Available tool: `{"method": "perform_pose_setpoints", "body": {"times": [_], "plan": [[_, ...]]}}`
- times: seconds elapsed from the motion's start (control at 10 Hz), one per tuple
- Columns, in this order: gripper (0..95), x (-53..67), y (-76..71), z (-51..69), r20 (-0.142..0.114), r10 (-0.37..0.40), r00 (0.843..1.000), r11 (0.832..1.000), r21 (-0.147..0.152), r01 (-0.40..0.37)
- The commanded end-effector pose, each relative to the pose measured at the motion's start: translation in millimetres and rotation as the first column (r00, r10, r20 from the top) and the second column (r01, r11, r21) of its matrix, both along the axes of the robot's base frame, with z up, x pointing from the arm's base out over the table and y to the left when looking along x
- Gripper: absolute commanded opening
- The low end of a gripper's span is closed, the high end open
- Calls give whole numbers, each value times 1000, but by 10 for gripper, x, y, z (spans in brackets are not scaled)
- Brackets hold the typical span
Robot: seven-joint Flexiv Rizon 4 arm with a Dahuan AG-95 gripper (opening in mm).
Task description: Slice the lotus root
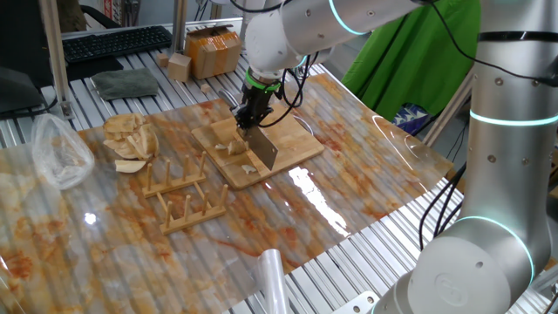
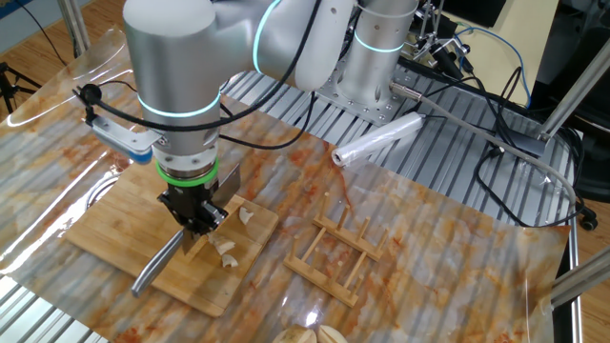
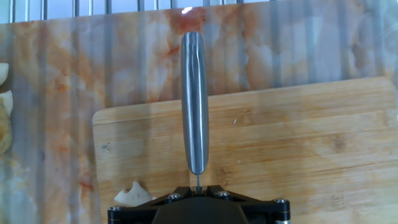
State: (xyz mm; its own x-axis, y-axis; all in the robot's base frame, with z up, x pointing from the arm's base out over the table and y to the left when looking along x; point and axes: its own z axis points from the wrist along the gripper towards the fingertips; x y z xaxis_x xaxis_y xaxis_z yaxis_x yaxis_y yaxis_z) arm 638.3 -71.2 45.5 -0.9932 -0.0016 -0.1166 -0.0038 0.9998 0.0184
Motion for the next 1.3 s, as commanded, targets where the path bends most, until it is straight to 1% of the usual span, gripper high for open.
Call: {"method": "perform_pose_setpoints", "body": {"times": [0.1,0.3,0.4,0.5,0.6,0.8,0.9,1.0,1.1,1.2,1.3], "plan": [[0,-4,-12,48,-8,4,1000,1000,2,-4],[0,-1,-23,63,-8,5,1000,1000,2,-5],[0,3,-20,58,-7,6,1000,1000,2,-6],[0,18,-7,28,-3,5,1000,1000,5,-5],[0,38,10,-18,-1,3,1000,1000,9,-3],[0,97,65,-172,12,-1,1000,1000,13,1],[0,88,59,-152,-4,-2,1000,1000,11,2],[0,73,46,-119,-1,-2,1000,1000,7,2],[0,70,45,-113,-4,-8,1000,1000,11,8],[0,74,62,-81,-14,-39,999,999,21,40],[0,68,78,-44,-34,-69,997,997,41,70]]}}
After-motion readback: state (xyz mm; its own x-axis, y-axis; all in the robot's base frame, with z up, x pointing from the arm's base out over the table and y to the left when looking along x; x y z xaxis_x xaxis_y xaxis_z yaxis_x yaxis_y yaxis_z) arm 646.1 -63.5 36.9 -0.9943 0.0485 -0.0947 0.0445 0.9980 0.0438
